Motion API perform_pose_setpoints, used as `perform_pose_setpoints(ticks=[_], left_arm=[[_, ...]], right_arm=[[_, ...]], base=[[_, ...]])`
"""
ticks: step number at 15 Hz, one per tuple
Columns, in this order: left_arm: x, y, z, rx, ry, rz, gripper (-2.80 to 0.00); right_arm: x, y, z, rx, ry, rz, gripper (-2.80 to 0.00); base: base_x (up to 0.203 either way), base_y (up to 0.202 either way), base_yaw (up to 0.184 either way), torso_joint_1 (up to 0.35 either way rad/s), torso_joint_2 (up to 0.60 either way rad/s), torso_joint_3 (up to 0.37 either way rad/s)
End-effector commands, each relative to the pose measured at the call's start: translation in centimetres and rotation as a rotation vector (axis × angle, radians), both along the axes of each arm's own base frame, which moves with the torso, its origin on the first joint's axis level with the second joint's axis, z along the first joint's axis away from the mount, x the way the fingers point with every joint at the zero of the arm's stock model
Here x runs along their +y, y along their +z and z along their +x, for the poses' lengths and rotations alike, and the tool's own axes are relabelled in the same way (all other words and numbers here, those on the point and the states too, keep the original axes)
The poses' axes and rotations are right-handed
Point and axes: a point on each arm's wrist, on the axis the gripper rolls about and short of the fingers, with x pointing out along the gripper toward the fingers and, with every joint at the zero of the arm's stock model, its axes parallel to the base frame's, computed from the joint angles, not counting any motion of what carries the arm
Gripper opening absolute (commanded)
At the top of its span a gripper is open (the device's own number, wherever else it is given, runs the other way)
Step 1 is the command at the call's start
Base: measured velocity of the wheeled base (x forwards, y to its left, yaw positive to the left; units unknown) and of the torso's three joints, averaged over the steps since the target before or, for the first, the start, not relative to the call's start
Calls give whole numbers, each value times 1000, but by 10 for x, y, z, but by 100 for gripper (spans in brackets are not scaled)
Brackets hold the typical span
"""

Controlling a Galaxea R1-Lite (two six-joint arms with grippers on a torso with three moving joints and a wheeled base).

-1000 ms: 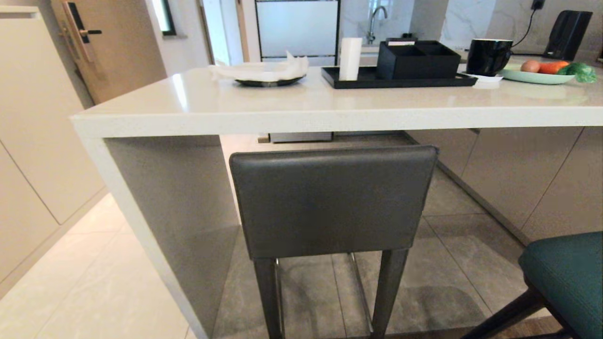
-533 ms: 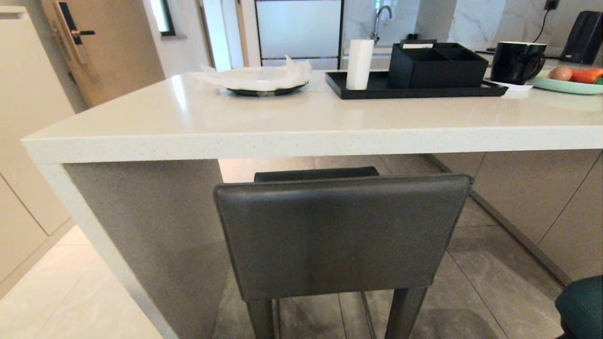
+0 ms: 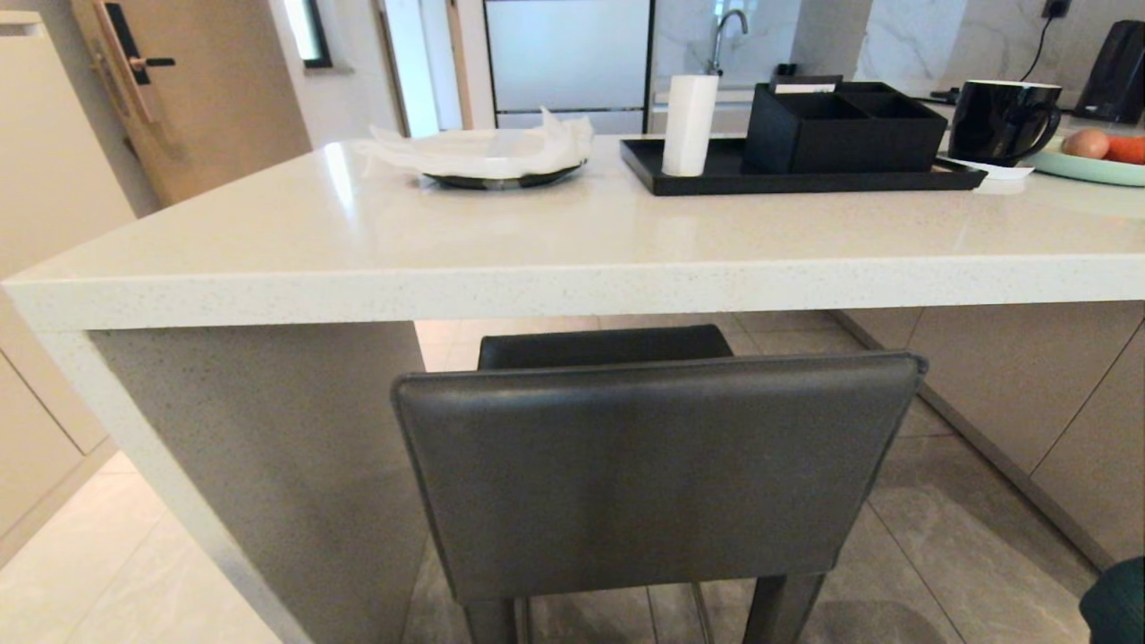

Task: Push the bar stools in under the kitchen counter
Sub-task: Pull the gray chair out from under the dining table

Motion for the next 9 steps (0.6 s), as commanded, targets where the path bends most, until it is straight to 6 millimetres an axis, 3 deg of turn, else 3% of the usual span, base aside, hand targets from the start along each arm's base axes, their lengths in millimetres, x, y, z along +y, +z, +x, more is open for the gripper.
perform_pose_setpoints(ticks=[1, 9], left_arm=[[0, -11, 3, 41, -2, 0, -280], [0, -10, 3, 41, -2, 28, -280]], right_arm=[[0, 0, 0, 2, 1, 0, -280], [0, 1, 0, 2, -3, -12, -280]], base=[[0, 0, 0, 0, 0, 0], [0, 0, 0, 0, 0, 0]])
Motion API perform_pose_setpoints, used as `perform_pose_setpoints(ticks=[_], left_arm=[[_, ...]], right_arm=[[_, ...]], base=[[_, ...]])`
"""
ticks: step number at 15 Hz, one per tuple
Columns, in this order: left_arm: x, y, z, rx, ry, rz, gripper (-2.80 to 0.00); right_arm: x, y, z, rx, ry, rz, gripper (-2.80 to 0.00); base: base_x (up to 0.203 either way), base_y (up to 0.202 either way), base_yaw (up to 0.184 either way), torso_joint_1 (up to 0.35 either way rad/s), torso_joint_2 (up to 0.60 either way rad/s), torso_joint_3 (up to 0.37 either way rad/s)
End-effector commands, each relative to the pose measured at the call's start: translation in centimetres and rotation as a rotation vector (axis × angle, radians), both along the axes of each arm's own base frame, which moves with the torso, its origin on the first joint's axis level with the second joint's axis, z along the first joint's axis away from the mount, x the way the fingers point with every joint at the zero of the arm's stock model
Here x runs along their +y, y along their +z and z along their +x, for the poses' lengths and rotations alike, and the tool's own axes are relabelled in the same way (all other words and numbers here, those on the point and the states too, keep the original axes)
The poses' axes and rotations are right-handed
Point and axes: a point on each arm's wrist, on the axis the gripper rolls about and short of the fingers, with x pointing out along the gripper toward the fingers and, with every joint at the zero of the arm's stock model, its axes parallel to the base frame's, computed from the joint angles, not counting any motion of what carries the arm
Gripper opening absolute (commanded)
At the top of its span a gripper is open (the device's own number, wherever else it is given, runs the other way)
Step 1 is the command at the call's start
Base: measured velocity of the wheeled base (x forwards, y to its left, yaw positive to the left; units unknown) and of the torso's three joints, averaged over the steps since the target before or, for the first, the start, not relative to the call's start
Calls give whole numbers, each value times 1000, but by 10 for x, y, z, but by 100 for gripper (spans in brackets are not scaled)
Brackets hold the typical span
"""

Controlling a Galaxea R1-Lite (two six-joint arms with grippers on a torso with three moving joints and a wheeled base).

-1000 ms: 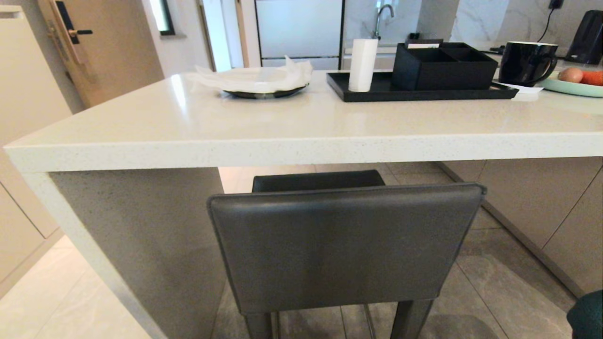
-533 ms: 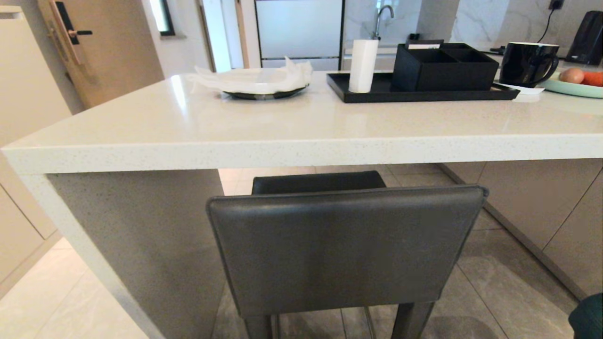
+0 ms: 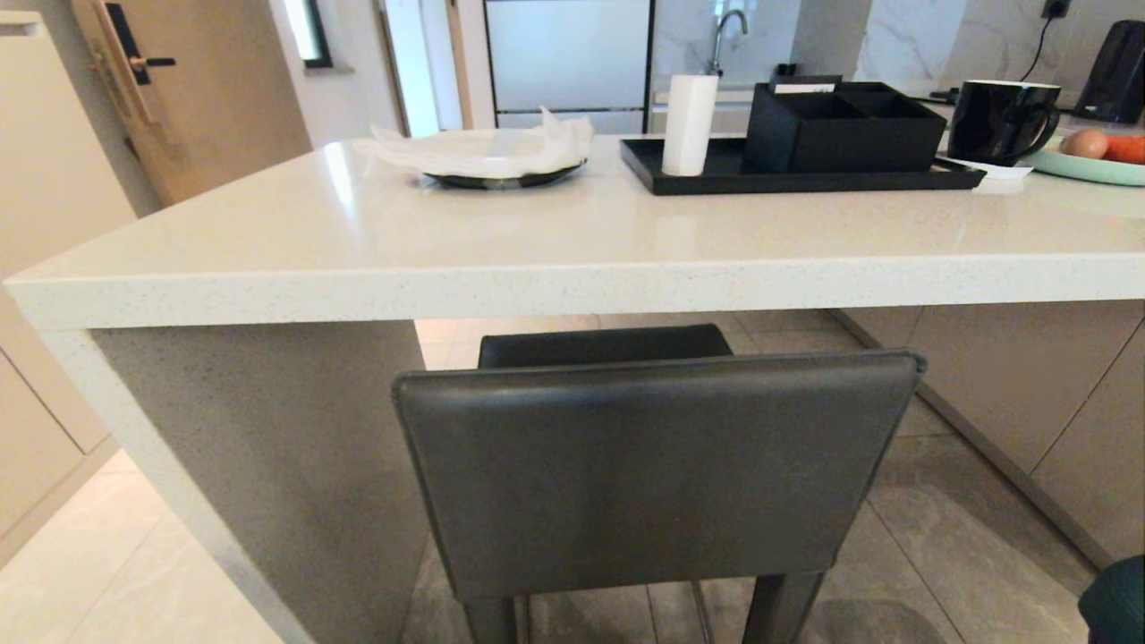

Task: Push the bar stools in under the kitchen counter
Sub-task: Pull the gray chair out from under the dining table

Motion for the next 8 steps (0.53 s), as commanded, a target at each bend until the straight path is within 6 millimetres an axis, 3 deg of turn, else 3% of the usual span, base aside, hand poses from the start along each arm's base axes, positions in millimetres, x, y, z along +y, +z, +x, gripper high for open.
perform_pose_setpoints(ticks=[1, 4, 6, 8], left_arm=[[0, 2, 1, 14, -12, 5, -280], [-1, 49, 19, 87, -53, -52, -280], [-2, 72, 53, 169, -87, -71, -280], [-5, 82, 86, 203, -140, -72, -280]], right_arm=[[0, 8, -2, -14, -1, -9, -280], [0, 47, 10, 65, 10, 49, -280], [0, 70, 36, 142, 13, 90, -280], [1, 84, 64, 179, 15, 98, -280]], base=[[0, 0, 0, 0, 0, 0], [0, 0, 0, 0, 0, 0], [0, 0, 0, 0, 0, 0], [0, 0, 0, 0, 0, 0]])
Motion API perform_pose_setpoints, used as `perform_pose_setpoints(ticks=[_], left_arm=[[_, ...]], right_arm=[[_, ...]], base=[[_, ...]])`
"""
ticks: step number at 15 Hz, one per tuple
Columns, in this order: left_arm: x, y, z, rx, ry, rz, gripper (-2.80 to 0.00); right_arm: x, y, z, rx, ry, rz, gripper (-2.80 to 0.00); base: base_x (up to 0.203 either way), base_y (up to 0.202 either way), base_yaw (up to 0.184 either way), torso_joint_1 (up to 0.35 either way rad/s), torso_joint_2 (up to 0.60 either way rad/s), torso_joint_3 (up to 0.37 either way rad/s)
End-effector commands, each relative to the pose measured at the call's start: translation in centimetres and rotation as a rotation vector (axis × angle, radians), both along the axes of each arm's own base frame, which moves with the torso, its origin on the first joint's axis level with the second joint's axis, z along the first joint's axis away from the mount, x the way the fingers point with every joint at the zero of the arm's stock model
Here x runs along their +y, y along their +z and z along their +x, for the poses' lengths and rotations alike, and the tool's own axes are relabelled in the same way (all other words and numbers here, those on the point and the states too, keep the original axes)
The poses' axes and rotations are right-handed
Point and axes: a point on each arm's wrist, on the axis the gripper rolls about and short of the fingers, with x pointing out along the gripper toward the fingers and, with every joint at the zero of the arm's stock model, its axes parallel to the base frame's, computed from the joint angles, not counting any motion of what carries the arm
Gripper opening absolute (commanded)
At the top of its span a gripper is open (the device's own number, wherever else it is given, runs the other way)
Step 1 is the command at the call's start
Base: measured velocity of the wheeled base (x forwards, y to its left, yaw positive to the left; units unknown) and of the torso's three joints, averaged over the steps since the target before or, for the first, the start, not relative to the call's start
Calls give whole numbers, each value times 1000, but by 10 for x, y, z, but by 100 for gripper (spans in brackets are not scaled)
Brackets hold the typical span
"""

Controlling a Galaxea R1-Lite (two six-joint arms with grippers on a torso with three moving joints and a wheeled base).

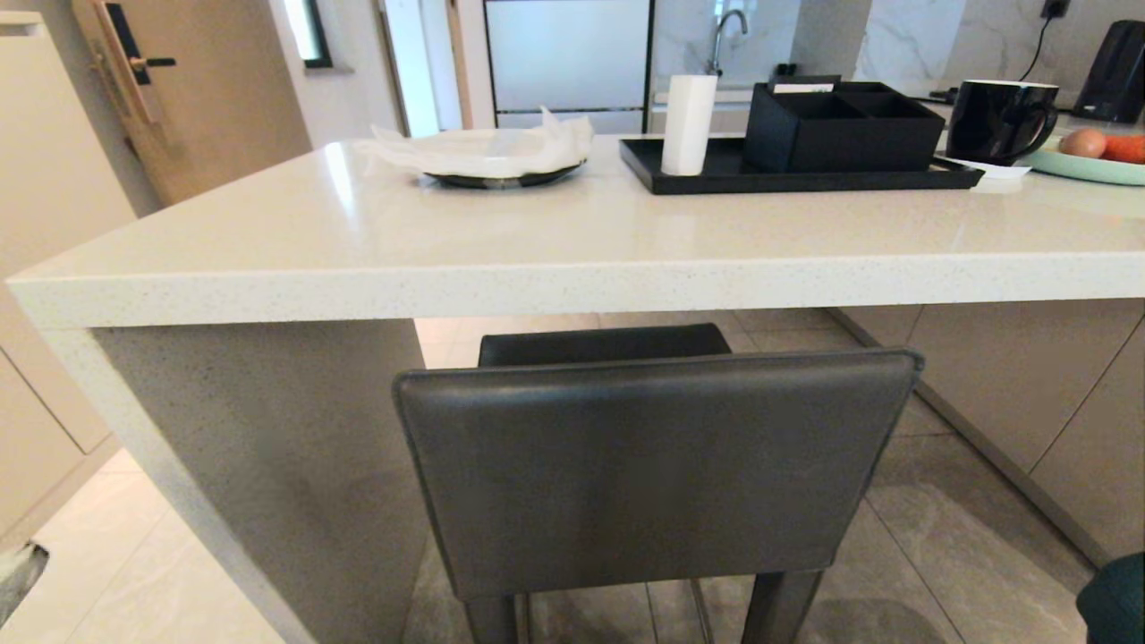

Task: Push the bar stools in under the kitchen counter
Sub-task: Pull the gray chair out from under the dining table

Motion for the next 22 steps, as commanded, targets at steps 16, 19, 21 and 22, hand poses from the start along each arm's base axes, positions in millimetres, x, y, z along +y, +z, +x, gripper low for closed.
perform_pose_setpoints(ticks=[16, 19, 21, 22], left_arm=[[-58, -77, 145, 314, -539, -86, -280], [-47, -79, 145, 306, -565, -106, -280], [-48, -79, 145, 301, -572, -105, -280], [-48, -78, 146, 294, -573, -104, -280]], right_arm=[[9, -5, 67, 279, 417, 138, -280], [6, -5, 85, 275, 434, 117, -280], [0, 0, 102, 205, 530, 105, -280], [-3, 2, 105, 174, 604, 95, -280]], base=[[0, 0, 0, 0, 0, 0], [0, 0, 0, 0, 0, 0], [0, 0, 0, 0, 0, 0], [0, 0, 0, 0, 0, 0]])
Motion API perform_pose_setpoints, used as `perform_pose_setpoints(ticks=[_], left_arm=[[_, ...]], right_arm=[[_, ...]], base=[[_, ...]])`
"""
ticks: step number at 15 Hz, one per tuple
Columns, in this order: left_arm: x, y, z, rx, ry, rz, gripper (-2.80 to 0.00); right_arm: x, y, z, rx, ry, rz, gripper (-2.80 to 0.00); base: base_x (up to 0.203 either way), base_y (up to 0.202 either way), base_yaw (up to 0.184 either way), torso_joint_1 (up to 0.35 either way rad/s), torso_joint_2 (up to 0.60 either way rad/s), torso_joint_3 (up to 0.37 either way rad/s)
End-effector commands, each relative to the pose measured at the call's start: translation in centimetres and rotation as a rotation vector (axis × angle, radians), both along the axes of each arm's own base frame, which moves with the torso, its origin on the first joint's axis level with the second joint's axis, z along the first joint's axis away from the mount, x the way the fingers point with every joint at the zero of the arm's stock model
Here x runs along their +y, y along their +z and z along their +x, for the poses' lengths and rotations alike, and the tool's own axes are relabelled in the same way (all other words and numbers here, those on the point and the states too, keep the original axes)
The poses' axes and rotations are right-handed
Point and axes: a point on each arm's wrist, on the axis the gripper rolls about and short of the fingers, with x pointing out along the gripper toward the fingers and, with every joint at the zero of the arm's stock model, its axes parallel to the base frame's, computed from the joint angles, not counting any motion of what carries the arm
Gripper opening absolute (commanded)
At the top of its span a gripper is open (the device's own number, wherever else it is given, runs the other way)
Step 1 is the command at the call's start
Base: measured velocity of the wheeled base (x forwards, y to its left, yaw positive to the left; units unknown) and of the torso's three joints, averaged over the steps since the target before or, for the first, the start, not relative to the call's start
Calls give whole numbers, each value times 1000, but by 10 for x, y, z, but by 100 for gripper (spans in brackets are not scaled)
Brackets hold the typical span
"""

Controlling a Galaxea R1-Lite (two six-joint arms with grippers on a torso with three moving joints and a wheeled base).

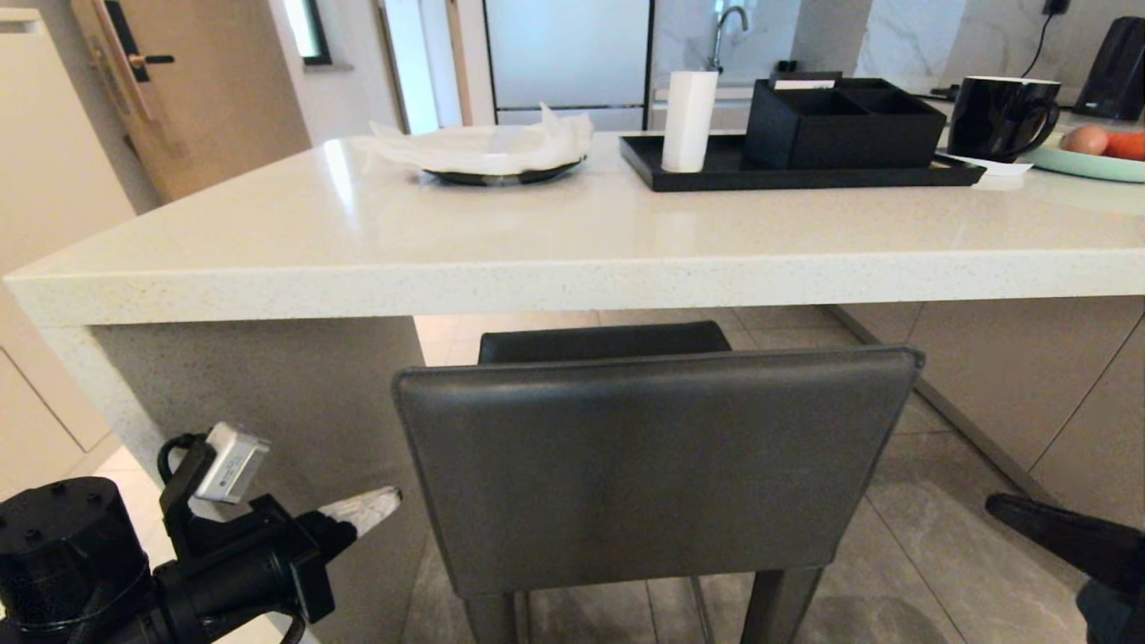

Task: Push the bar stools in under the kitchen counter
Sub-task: Pull the gray chair out from under the dining table

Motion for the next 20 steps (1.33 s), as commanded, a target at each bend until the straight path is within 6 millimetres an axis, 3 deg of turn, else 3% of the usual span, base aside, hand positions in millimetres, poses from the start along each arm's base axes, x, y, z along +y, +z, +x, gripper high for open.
perform_pose_setpoints(ticks=[1, 4, 8, 9, 10, 15, 20], left_arm=[[1, -4, -4, 24, -8, 3, -280], [-1, -1, 0, 6, -40, -7, -280], [-1, 4, 8, -30, -40, -15, -280], [-2, 1, 10, -17, -40, -10, -280], [-2, 1, 12, -20, -42, -11, 0], [2, 2, 9, -14, -105, -29, 0], [27, 10, 12, -52, -202, -66, 0]], right_arm=[[-4, -2, 11, 7, 126, 27, -280], [-4, -4, 13, 3, 236, 47, -280], [-6, -10, 19, 26, 260, 59, -280], [-7, -9, 21, 16, 253, 54, -269], [-8, -9, 22, 16, 242, 54, 0], [-19, -10, 36, 22, 259, 66, 0], [-22, -13, 49, 34, 368, 110, 0]], base=[[0, 0, 0, 0, 0, 0], [0, 0, 0, 0, 0, 0], [0, 0, 0, 0, 0, 0], [0, 0, 0, 0, 0, 0], [0, 0, 0, 0, 0, 0], [0, 0, 0, 0, 0, 0], [0, 0, 0, 0, 0, 0]])
